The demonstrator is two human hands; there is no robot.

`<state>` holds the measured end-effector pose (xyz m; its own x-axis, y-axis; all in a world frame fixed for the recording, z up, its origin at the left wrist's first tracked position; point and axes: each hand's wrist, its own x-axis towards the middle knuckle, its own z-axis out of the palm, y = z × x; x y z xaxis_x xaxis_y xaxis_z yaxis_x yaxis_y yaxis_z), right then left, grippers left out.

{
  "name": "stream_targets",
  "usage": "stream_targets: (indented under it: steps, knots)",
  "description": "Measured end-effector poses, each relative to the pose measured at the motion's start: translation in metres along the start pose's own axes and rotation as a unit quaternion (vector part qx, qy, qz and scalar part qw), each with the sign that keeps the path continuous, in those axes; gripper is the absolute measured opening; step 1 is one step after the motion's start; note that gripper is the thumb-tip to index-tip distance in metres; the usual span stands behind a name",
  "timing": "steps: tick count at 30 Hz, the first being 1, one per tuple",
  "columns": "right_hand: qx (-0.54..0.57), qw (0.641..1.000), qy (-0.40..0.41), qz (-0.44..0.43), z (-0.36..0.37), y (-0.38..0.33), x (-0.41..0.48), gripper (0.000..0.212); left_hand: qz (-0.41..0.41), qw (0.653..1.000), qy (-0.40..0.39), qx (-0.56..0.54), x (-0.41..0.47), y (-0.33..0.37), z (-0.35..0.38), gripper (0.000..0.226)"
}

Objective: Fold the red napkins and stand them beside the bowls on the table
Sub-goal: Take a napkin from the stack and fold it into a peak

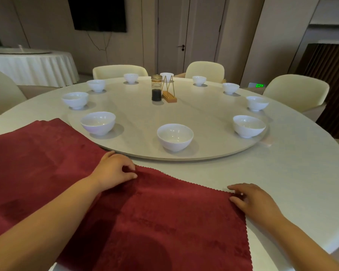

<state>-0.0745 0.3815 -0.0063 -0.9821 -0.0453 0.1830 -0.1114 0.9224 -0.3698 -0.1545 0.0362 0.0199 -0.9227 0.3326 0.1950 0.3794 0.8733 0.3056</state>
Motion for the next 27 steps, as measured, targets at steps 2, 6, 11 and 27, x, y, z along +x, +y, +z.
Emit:
stream_targets:
  steps: [2, 6, 11, 27]
  knots:
    - [0.027, 0.999, -0.032, -0.027, 0.001, -0.001, 0.0, 0.035, 0.012, 0.996, 0.044, -0.07, -0.003, 0.001, -0.004, 0.026]
    - [0.058, 0.996, -0.064, -0.035, 0.003, -0.008, 0.0, 0.012, 0.016, 0.982, 0.095, -0.165, -0.011, 0.013, -0.023, 0.032]
    - [0.272, 0.961, 0.026, 0.041, -0.014, -0.026, -0.002, 0.017, 0.057, 0.963, 0.172, -0.197, -0.03, 0.031, -0.064, 0.036]
    - [0.366, 0.853, 0.303, -0.218, -0.227, -0.188, -0.055, 0.023, 0.031, 0.878, 0.398, -0.265, -0.206, 0.09, -0.228, 0.027]
